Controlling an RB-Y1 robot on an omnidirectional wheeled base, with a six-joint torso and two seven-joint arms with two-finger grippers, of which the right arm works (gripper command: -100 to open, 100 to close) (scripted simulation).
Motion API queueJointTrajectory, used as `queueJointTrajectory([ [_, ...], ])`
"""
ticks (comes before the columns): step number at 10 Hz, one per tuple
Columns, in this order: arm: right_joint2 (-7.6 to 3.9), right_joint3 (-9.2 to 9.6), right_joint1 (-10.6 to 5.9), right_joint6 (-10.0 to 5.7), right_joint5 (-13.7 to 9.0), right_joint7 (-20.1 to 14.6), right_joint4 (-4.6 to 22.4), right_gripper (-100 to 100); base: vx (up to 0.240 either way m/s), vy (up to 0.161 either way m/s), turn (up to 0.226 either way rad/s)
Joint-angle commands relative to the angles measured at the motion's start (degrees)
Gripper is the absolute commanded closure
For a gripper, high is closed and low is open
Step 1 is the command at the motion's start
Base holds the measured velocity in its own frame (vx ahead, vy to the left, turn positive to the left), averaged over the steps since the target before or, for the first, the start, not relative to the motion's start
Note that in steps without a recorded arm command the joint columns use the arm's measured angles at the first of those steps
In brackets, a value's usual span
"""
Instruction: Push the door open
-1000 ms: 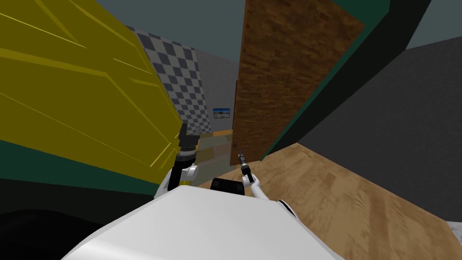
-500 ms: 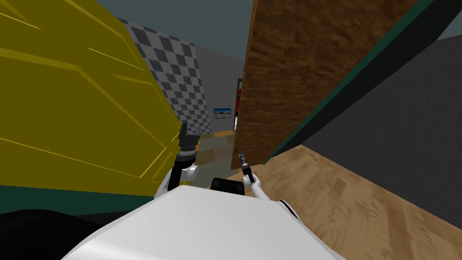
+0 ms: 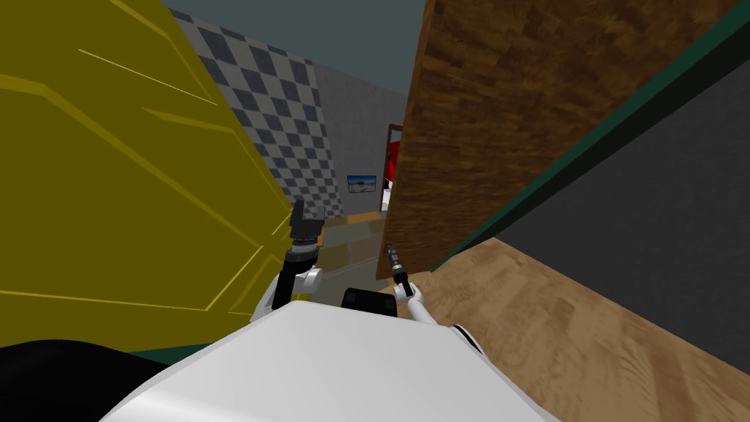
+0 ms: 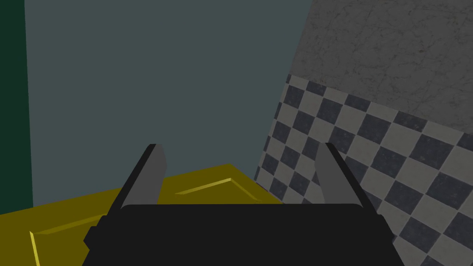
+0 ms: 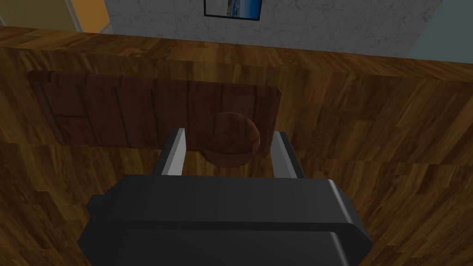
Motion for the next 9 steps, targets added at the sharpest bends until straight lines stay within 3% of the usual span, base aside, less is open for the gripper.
queueJointTrajectory([
  [1,-0.03,-0.02,0.02,0.13,-0.01,-0.02,0.05,100,-0.041,-0.010,0.014],
  [5,-0.03,-0.02,0.02,0.13,-0.01,-0.02,0.05,100,-0.011,-0.004,0.000],
  [9,-0.91,-1.87,0.02,0.23,-0.78,0.63,0.34,100,0.152,0.073,-0.026],
])
